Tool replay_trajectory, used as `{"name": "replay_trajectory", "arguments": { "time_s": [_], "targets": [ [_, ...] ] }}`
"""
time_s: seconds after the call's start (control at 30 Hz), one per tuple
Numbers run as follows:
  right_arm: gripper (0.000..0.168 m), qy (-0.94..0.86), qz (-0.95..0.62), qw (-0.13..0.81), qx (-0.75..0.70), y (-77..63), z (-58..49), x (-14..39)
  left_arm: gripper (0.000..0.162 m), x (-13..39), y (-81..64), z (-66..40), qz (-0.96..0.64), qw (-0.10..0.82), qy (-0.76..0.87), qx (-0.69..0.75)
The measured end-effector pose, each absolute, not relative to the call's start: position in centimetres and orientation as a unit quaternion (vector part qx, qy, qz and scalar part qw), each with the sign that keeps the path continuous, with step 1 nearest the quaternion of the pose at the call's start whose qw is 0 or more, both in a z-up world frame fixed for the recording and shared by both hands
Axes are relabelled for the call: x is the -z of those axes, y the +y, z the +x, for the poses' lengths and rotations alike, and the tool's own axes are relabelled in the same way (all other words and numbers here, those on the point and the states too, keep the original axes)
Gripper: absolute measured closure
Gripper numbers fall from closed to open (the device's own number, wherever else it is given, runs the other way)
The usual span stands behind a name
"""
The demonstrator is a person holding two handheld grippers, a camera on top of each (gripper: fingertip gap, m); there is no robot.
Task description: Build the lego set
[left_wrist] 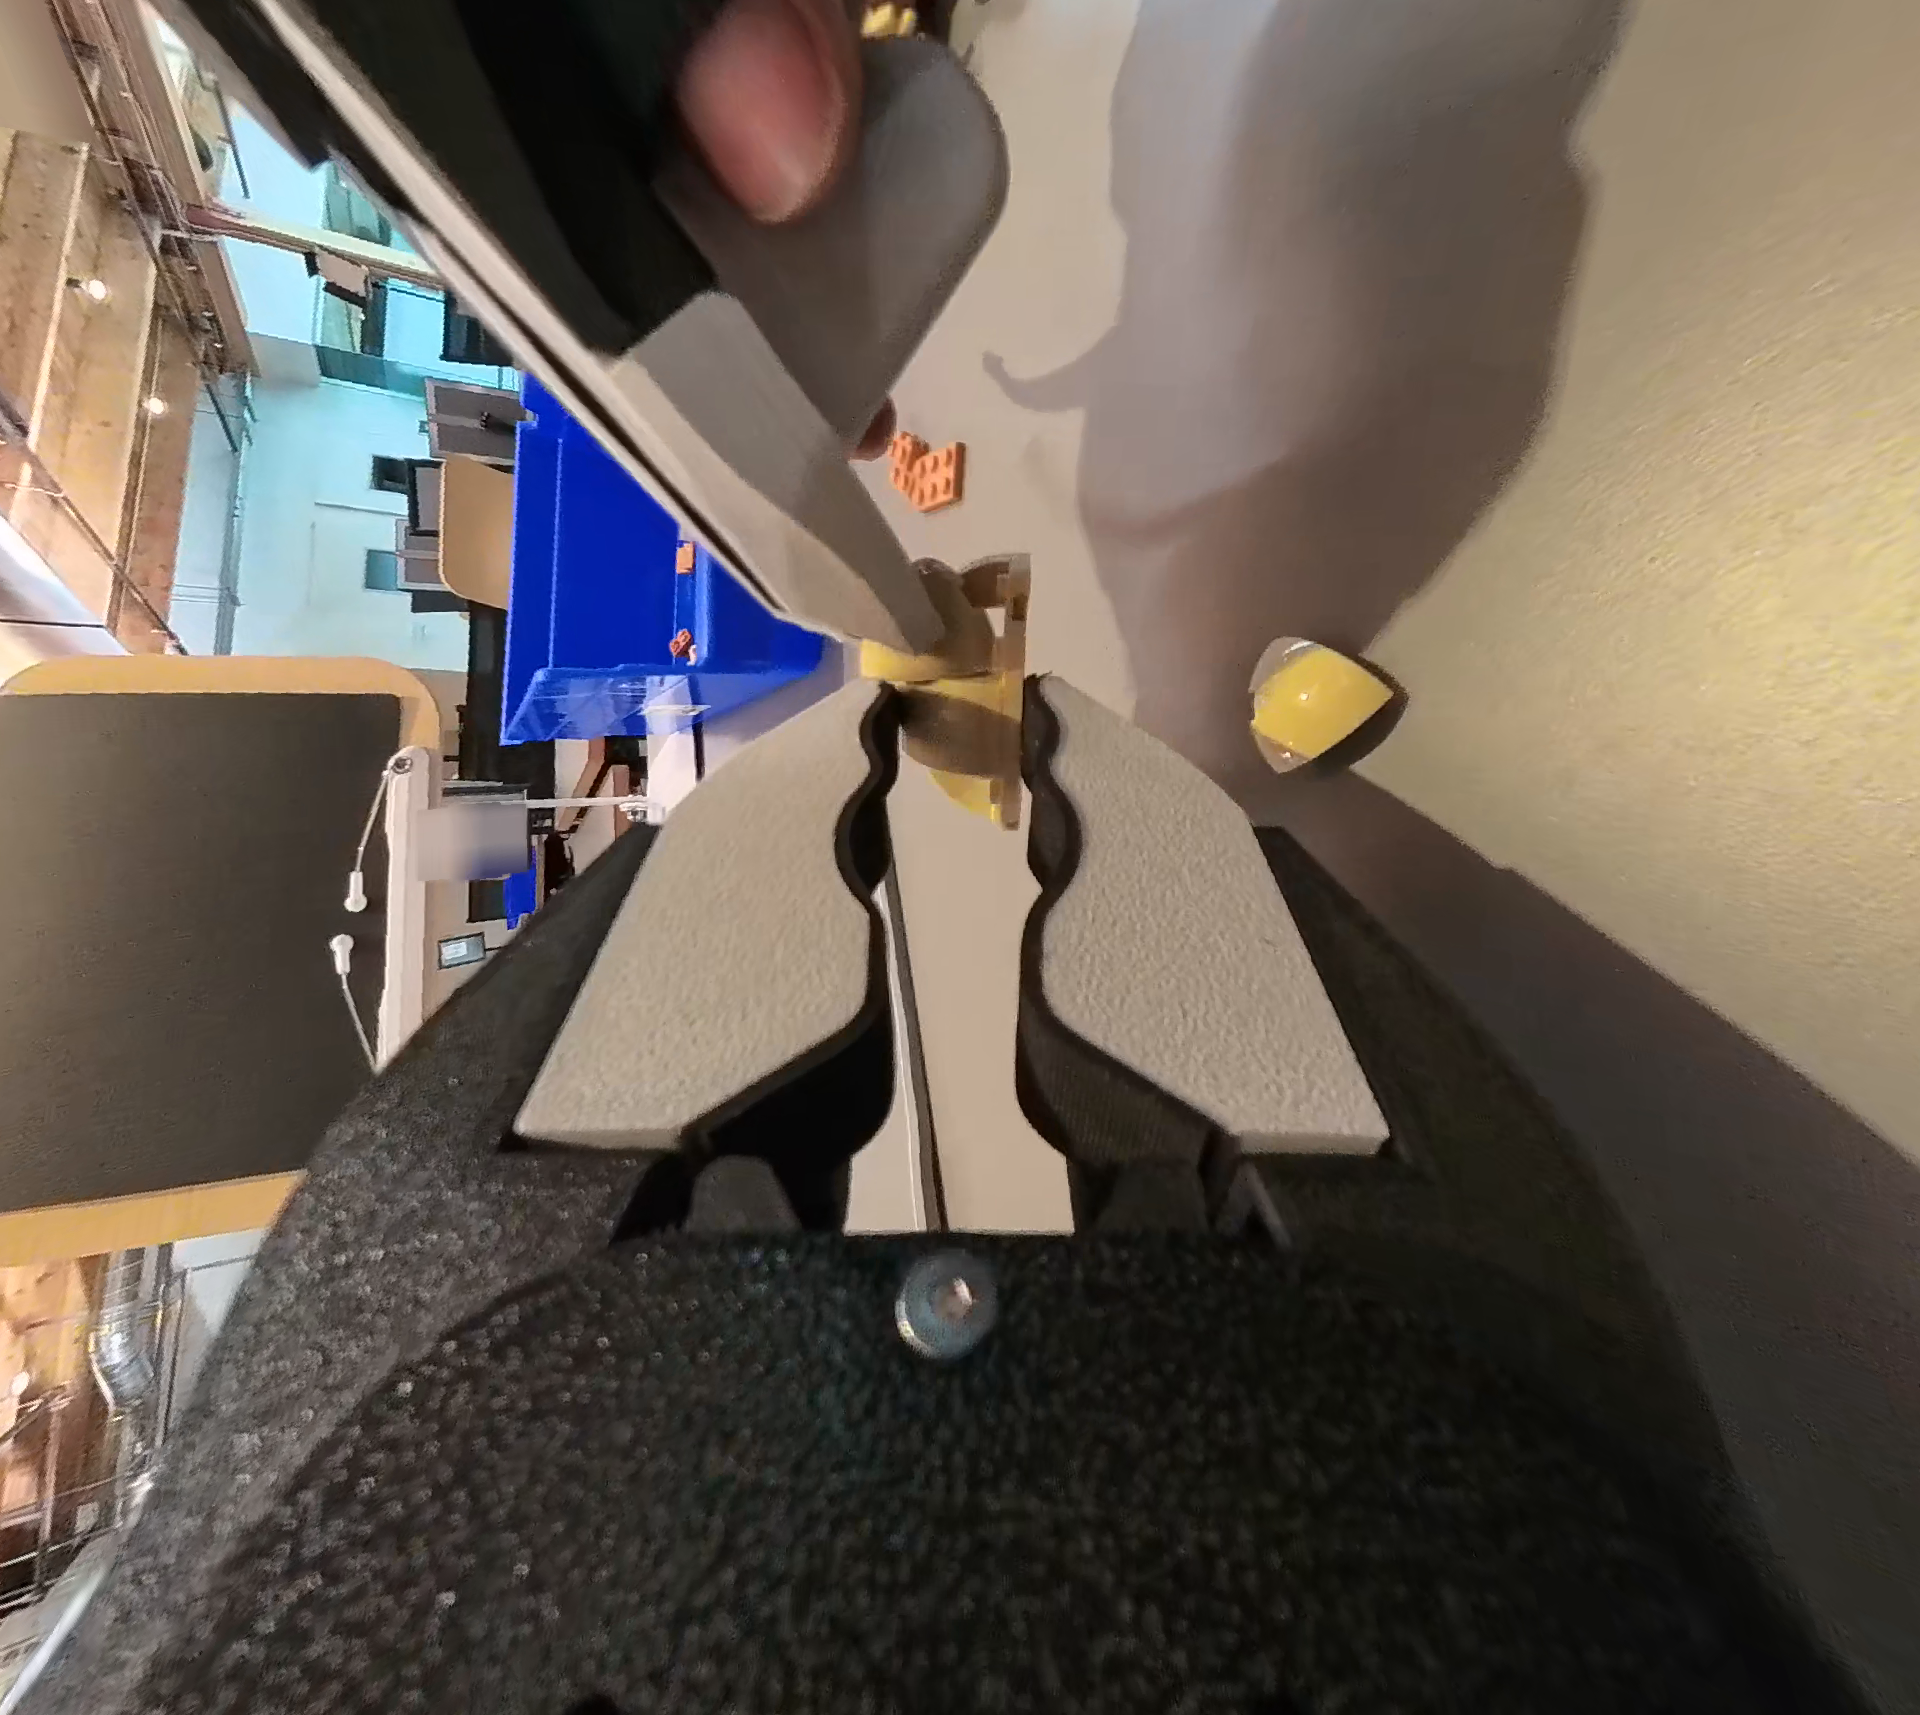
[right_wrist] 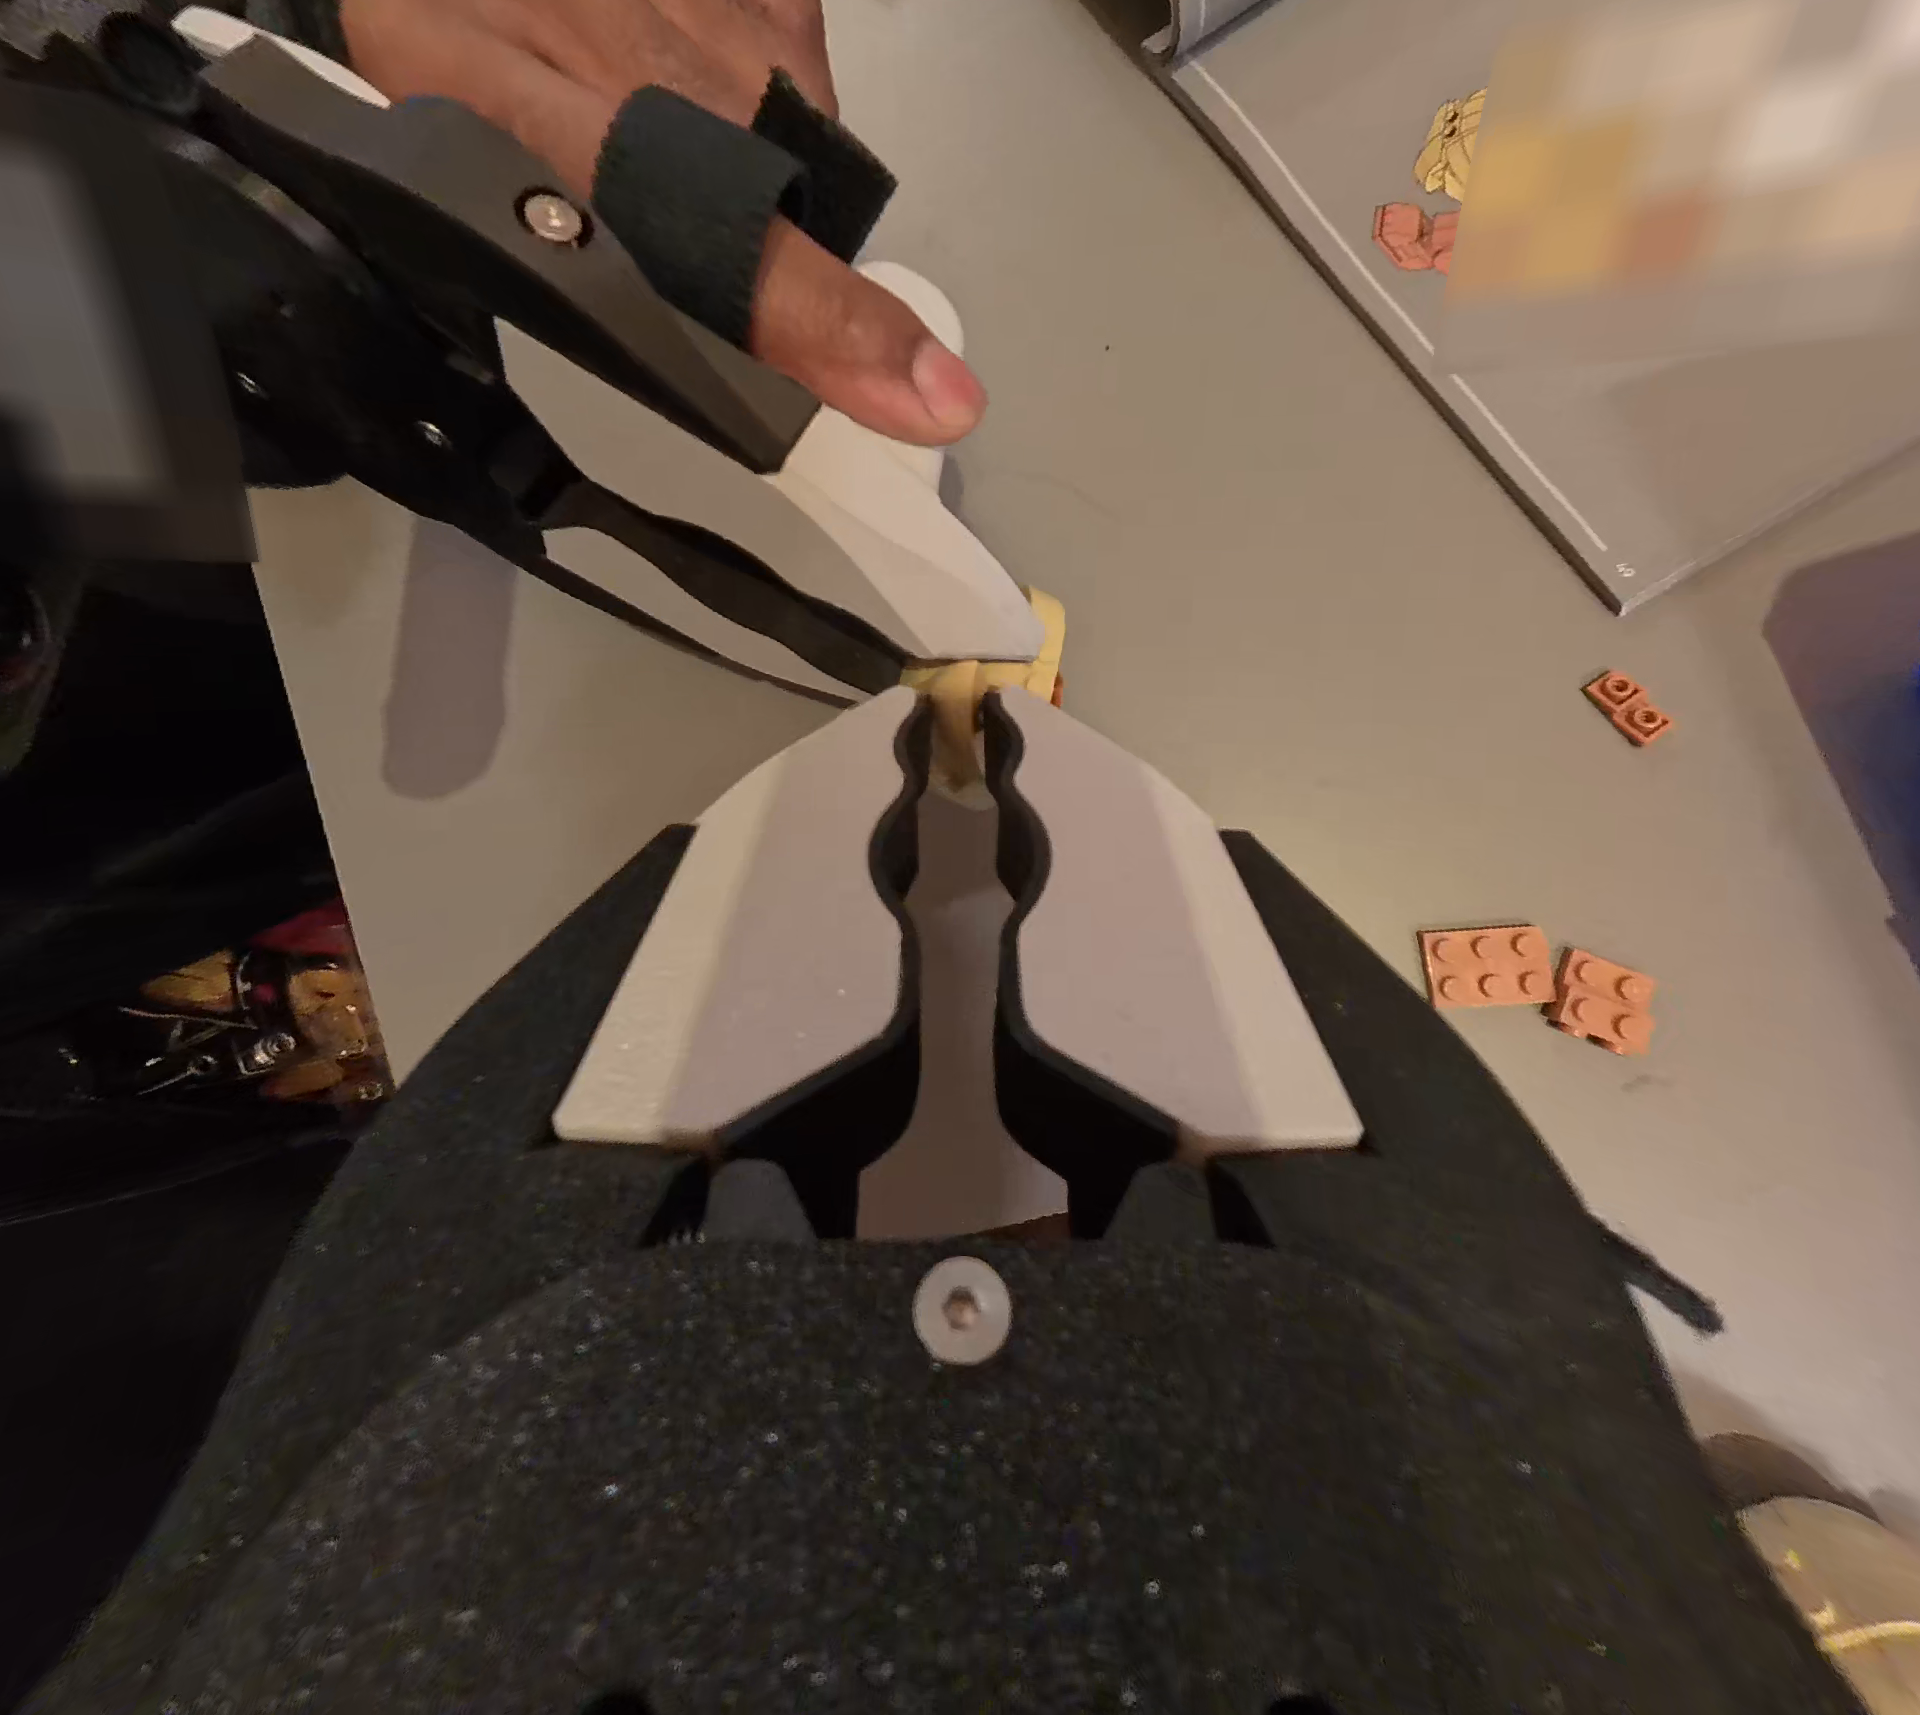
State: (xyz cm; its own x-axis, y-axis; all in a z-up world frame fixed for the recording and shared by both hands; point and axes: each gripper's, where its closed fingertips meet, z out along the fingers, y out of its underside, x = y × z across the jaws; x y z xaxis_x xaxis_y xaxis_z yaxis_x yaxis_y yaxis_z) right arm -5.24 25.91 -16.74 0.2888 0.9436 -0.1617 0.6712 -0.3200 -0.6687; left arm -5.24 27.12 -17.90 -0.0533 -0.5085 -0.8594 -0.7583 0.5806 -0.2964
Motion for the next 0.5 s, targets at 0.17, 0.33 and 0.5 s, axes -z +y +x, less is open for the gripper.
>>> {"name": "replay_trajectory", "arguments": {
  "time_s": [0.17, 0.33, 0.5],
  "targets": [
    [0.159, -0.517, -0.77, 0.259, -0.27, 26.1, -5.0, 16.7, 0.14, 17.6, 27.1, -5.3, -0.446, 0.534, 0.71, -0.111],
    [0.159, -0.489, -0.774, 0.257, -0.308, 26.0, -5.0, 16.2, 0.14, 17.2, 27.1, -5.2, -0.443, 0.544, 0.704, -0.113],
    [0.162, -0.424, -0.771, 0.237, -0.412, 25.5, -5.5, 14.6, 0.14, 16.4, 27.4, -5.4, -0.443, 0.559, 0.69, -0.123]
  ]
}}
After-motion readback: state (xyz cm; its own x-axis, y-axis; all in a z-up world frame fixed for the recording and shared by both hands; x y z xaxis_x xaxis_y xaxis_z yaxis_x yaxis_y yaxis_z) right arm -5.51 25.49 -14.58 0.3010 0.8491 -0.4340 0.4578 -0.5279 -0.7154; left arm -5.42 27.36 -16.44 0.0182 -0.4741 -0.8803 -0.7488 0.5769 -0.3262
